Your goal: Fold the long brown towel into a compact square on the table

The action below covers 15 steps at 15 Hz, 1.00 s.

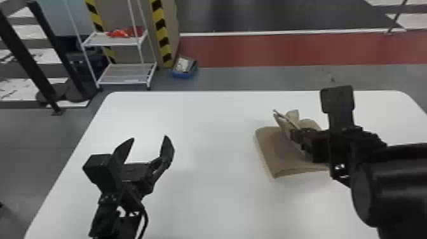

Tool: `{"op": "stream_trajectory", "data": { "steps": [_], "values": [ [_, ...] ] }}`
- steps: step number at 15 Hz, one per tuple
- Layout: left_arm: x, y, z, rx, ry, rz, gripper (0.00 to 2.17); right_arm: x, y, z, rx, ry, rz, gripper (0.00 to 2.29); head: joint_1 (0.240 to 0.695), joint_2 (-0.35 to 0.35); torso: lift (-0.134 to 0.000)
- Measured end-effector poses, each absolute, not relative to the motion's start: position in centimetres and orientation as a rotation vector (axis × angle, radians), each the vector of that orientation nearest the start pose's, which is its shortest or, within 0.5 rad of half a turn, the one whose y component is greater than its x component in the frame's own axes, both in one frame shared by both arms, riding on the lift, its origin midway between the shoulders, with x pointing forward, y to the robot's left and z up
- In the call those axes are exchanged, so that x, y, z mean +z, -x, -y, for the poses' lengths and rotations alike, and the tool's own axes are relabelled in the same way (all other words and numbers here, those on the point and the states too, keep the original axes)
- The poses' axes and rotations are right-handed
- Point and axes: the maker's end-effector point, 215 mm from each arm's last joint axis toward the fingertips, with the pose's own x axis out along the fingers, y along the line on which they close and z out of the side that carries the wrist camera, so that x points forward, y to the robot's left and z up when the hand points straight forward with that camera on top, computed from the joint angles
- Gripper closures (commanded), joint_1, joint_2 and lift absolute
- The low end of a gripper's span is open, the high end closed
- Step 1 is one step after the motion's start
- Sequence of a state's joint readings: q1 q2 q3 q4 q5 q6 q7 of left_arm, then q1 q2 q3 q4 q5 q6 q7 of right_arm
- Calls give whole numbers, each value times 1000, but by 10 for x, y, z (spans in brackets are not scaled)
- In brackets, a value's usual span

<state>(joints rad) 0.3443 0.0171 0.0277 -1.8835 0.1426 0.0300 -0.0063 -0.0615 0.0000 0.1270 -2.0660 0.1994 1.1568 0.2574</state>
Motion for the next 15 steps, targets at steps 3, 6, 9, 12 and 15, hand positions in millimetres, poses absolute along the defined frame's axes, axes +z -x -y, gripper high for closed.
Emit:
{"op": "stream_trajectory", "data": {
  "steps": [3,6,9,12,15],
  "values": [
    [-362,-492,-245,16,118,-55,90,-387,-535,143,250,128,-640,954,695,105,-123],
    [-358,-491,-246,20,119,-39,90,-400,-532,130,273,144,-660,-2,695,122,-123],
    [-357,-491,-247,20,121,-35,90,-402,-529,125,283,143,-639,63,695,130,-123],
    [-357,-490,-248,23,122,-32,90,-384,-528,124,294,111,-565,211,695,134,-123],
    [-357,-489,-249,25,123,-30,90,-376,-521,132,296,72,-527,1237,695,131,-123]
  ]
}}
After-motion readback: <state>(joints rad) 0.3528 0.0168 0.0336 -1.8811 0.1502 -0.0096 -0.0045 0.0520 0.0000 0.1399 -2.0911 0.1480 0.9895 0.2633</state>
